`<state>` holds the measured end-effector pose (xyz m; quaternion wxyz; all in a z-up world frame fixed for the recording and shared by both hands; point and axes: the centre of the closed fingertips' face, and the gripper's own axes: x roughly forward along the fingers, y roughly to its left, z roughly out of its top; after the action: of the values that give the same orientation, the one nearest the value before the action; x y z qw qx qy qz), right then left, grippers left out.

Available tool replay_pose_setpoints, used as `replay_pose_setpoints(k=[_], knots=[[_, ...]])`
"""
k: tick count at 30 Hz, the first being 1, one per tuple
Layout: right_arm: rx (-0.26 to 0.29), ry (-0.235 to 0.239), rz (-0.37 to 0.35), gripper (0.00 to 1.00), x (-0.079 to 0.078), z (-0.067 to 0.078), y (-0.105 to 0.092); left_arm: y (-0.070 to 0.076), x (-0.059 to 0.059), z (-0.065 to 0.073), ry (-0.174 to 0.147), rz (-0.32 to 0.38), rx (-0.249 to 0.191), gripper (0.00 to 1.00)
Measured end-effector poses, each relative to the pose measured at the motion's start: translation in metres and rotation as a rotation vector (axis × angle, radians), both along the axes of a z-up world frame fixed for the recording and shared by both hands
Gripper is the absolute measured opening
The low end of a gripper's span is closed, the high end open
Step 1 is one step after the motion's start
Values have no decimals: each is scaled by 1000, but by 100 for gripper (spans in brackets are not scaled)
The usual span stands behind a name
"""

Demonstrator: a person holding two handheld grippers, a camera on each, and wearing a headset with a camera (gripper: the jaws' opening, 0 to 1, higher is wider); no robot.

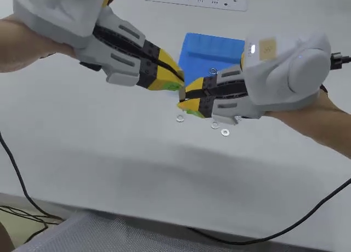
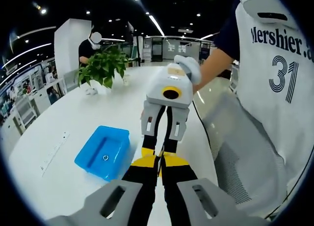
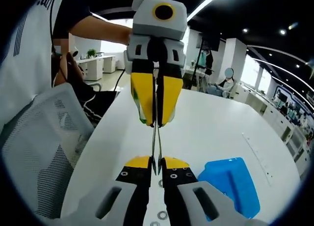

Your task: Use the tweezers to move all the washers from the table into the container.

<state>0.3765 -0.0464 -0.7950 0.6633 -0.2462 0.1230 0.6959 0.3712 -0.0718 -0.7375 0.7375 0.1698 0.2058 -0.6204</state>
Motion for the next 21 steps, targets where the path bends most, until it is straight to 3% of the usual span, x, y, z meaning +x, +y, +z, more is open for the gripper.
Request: replay_pose_setpoints(k=[7, 12, 21], knots=[[-26, 11, 13, 9, -4, -17, 4, 3, -4, -15, 14, 10, 16, 6], [-47, -17, 10, 10, 4, -26, 4, 5, 3, -23, 19, 17, 19, 7], [-53, -11, -10, 10, 18, -39, 4, 7, 18, -36, 28, 12, 28, 7]])
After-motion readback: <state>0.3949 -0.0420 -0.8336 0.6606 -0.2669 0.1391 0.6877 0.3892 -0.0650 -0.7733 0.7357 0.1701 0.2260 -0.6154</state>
